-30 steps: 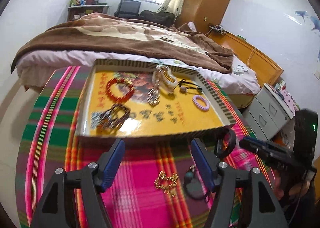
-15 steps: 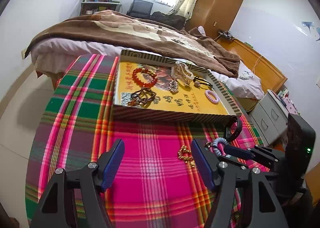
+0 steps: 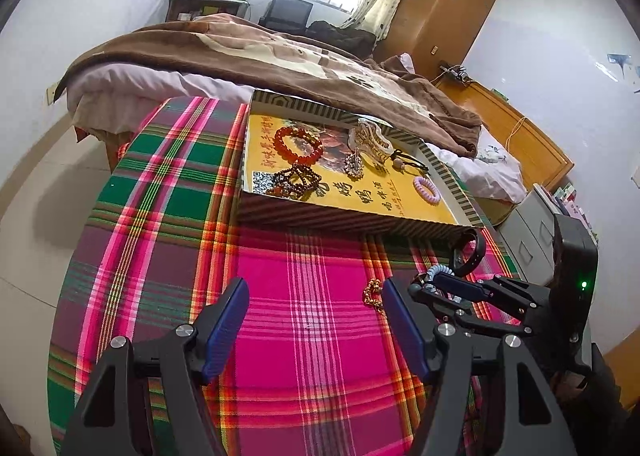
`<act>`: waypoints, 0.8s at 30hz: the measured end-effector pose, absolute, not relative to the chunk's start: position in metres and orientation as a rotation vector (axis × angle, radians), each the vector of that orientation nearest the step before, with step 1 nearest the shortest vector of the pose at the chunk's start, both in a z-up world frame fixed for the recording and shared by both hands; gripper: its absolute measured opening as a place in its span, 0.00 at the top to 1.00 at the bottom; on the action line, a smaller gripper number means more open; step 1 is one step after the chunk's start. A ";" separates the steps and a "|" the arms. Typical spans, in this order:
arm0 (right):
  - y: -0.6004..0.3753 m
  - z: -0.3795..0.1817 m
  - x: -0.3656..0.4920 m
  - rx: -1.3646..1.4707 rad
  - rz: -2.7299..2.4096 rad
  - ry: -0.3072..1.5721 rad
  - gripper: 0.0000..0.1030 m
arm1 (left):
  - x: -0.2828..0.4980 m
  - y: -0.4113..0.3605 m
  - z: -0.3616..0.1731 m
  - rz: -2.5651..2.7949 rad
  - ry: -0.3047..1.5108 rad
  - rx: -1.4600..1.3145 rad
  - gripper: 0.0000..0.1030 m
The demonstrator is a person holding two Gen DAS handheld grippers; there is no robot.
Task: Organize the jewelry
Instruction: 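Grasp the black cord hair tie with teal bead using the right tool, then grasp the gold chain brooch with the left tool while the right tool holds the cord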
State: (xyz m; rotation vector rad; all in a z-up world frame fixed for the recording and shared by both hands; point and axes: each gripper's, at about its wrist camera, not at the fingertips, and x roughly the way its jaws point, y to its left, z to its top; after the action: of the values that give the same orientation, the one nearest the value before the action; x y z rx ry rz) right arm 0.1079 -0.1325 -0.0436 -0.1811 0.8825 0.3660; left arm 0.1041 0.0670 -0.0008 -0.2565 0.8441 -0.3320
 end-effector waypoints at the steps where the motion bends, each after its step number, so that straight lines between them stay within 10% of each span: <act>1: -0.133 -0.043 0.107 -0.193 0.350 0.876 0.79 | 0.104 0.067 -0.001 -0.332 0.845 -0.257 0.34; 9: -0.140 -0.038 0.102 -0.151 0.353 0.861 0.97 | 0.105 0.065 -0.005 -0.328 0.859 -0.257 0.34; 24: -0.170 -0.003 0.071 -0.006 0.388 0.743 0.97 | 0.113 0.038 -0.021 -0.366 0.915 -0.212 0.33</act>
State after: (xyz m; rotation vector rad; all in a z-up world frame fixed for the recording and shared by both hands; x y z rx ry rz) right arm 0.0706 -0.1696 -0.0034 -0.0064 0.7430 0.3880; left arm 0.1131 0.0381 -0.0213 -0.2120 0.9154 -0.3660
